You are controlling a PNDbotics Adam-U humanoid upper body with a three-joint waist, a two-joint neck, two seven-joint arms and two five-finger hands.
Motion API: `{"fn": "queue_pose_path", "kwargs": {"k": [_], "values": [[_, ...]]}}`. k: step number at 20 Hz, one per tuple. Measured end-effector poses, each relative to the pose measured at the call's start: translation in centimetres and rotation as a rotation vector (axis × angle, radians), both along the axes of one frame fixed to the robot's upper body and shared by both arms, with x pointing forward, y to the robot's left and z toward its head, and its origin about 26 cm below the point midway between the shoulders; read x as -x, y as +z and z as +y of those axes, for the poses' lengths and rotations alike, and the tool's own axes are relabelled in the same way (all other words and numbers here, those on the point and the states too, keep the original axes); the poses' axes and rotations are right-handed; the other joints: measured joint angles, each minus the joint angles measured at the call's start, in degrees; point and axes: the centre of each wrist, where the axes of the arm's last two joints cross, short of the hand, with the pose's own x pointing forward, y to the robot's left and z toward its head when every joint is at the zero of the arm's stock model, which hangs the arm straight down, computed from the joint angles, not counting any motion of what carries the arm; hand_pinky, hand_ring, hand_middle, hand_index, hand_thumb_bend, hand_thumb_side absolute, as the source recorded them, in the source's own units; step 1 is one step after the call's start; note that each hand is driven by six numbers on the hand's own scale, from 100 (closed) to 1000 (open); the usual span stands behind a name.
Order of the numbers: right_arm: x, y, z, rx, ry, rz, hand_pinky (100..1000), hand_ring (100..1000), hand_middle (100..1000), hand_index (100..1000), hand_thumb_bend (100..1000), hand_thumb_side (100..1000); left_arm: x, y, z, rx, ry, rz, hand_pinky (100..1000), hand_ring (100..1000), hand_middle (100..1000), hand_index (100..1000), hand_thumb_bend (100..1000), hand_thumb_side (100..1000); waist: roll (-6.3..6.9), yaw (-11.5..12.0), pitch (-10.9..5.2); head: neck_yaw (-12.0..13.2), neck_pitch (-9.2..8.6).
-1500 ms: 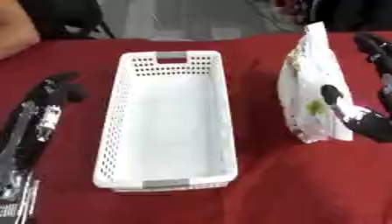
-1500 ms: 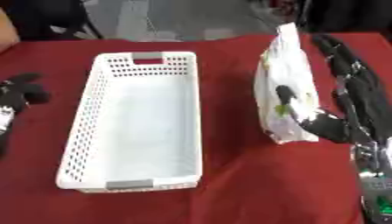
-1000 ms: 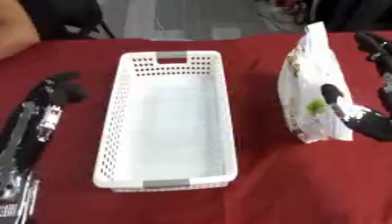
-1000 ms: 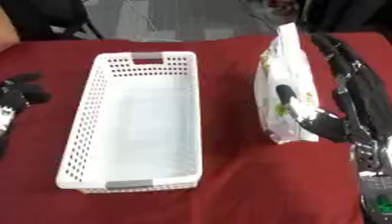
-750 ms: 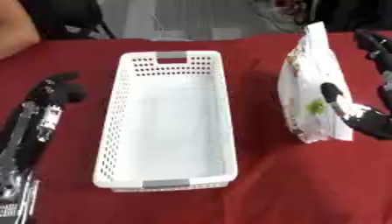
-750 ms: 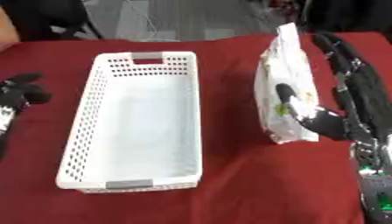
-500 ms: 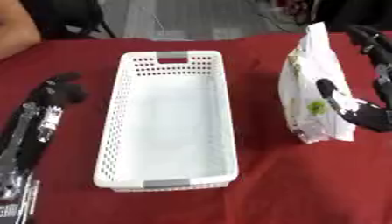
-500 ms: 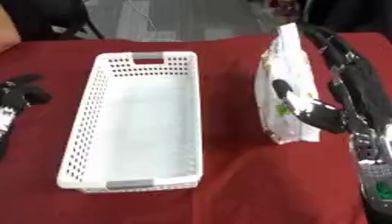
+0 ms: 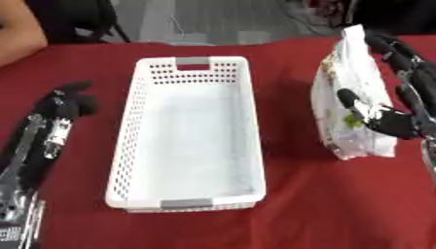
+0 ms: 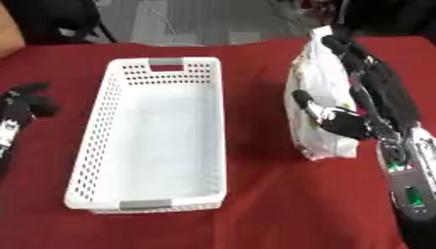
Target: Pick up objects on the table and place them in the box.
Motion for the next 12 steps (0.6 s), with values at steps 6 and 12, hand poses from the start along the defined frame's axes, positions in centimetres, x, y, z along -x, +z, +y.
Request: {"fn": "queue_pose_path", "kwargs": {"k": [6, 12], "values": [[-0.9, -0.1, -0.1, 0.014, 0.0, 0.024, 751, 827, 909, 985, 502, 878, 0.0, 0.0, 0.0, -0.002, -0.003, 0.0, 731, 651, 851, 739, 100, 846, 0.0, 0.16, -0.14, -0.03, 0.0], [-2.1, -1.4, -1.0, 0.028, -0.041, 0.104, 752, 826, 908, 985, 517, 862, 0.0, 0.0, 0.0, -0.003, -0.005, 0.001, 731, 652, 852, 739, 100, 847, 0.0, 0.32, -0.14, -0.03, 0.0]]}}
